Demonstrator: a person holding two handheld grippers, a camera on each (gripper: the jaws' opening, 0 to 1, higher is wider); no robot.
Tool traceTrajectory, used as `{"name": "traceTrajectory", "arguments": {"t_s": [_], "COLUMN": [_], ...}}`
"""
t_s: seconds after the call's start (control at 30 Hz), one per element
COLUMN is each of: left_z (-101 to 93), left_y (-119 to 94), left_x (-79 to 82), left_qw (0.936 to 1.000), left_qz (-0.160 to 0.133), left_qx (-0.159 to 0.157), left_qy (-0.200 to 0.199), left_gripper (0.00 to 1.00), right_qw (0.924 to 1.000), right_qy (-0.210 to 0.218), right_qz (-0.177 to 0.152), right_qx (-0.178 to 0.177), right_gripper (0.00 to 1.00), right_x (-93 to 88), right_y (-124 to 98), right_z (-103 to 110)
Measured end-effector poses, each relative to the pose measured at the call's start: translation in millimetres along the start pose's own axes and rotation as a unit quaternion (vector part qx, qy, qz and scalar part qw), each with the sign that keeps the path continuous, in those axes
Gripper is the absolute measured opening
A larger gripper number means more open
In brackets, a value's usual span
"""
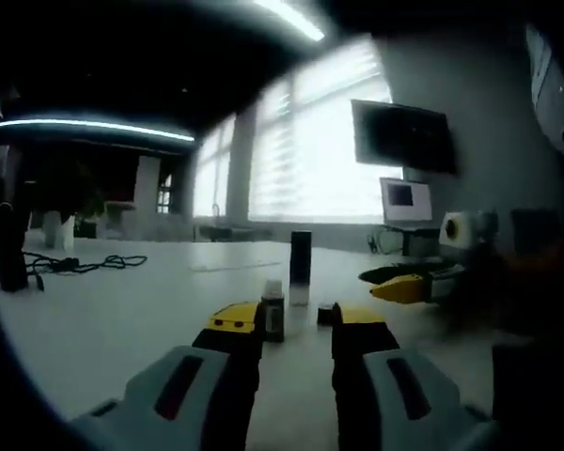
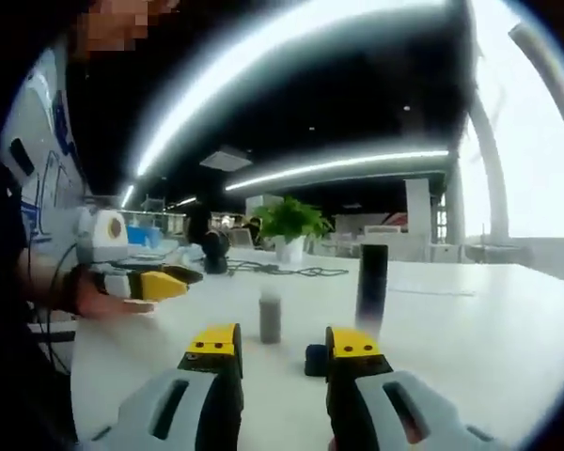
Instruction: Pick up cosmetic bottle twist off cap place on table pick up cap screw tight cap place on table
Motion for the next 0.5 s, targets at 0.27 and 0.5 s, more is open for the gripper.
{"name": "traceTrajectory", "arguments": {"t_s": [0.27, 0.5], "left_z": [-2.1, 7.8], "left_y": [-10.5, -10.9], "left_x": [-1.4, -7.3], "left_qw": [0.9999, 0.9996], "left_qz": [0.002, 0.016], "left_qx": [-0.003, 0.024], "left_qy": [0.012, 0.006], "left_gripper": [0.26, 0.25], "right_qw": [0.9997, 0.9997], "right_qy": [-0.01, -0.012], "right_qz": [-0.01, -0.014], "right_qx": [0.018, 0.015], "right_gripper": [0.26, 0.26], "right_x": [-1.0, 1.6], "right_y": [-3.0, -1.8], "right_z": [6.0, 7.8]}}
Point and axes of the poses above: the point that each gripper's makers call its tool centre point, and the gripper's own axes: y roughly forward along the fingers, z roughly to its left, x roughly out of its top, the point moved 5 cm from there along -y, roughly backward along the fingers, and after that the axes turned 1 degree about -z, right-handed, at the moved point
